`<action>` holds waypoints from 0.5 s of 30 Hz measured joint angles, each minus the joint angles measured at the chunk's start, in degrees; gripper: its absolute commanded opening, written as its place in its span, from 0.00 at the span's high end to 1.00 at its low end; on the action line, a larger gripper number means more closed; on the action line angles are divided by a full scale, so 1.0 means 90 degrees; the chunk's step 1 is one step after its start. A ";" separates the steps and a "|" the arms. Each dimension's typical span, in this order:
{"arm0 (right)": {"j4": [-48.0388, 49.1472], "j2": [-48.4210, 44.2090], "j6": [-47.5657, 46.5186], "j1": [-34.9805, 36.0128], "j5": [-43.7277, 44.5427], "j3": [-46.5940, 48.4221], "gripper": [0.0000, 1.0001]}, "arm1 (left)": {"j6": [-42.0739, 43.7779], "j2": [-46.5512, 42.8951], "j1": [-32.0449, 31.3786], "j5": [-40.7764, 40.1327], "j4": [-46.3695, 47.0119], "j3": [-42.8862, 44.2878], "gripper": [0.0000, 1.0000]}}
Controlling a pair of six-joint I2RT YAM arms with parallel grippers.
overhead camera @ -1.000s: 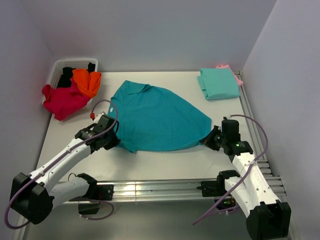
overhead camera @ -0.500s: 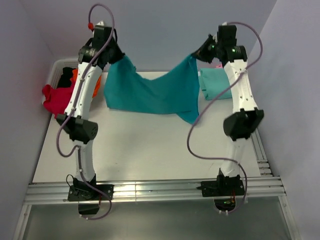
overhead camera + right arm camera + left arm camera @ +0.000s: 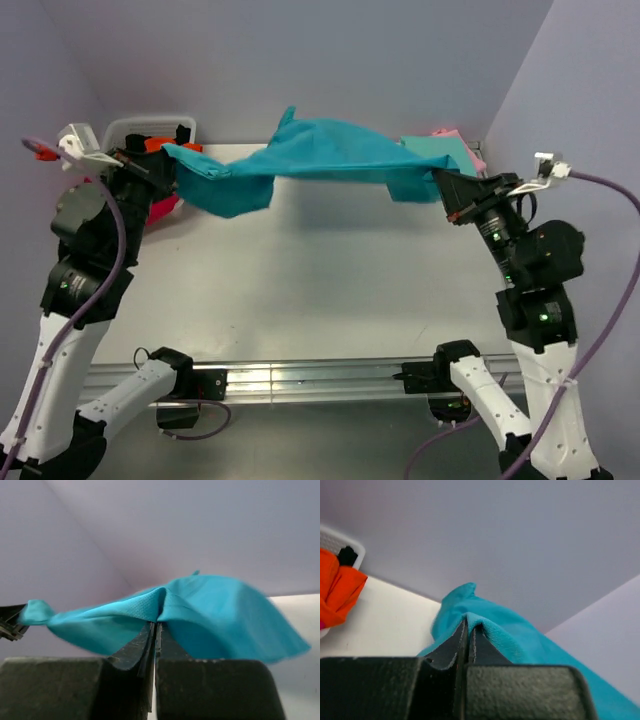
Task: Fold and stack the t-shirts
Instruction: Flatten out the tshirt
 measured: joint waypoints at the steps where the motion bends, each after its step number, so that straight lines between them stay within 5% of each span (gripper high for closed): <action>1: 0.0325 -0.0231 0.0000 0.0002 -0.0005 -0.0444 1.00 | -0.0034 -0.0107 0.0010 -0.0061 0.0211 -0.0287 1.00; 4: 0.0937 -0.0143 0.0075 0.0015 -0.0046 -0.2203 1.00 | -0.0180 0.0138 0.0010 -0.0046 0.0476 -0.1324 1.00; 9: 0.0464 0.1365 0.0192 0.0158 -0.0211 -0.4680 1.00 | -0.0573 0.1797 -0.0010 0.0469 0.0274 -0.3565 1.00; 15: -0.0187 0.1309 0.0192 0.0323 -0.0500 -0.5015 1.00 | -0.1212 0.2067 -0.0486 0.0772 -0.0614 -0.4578 1.00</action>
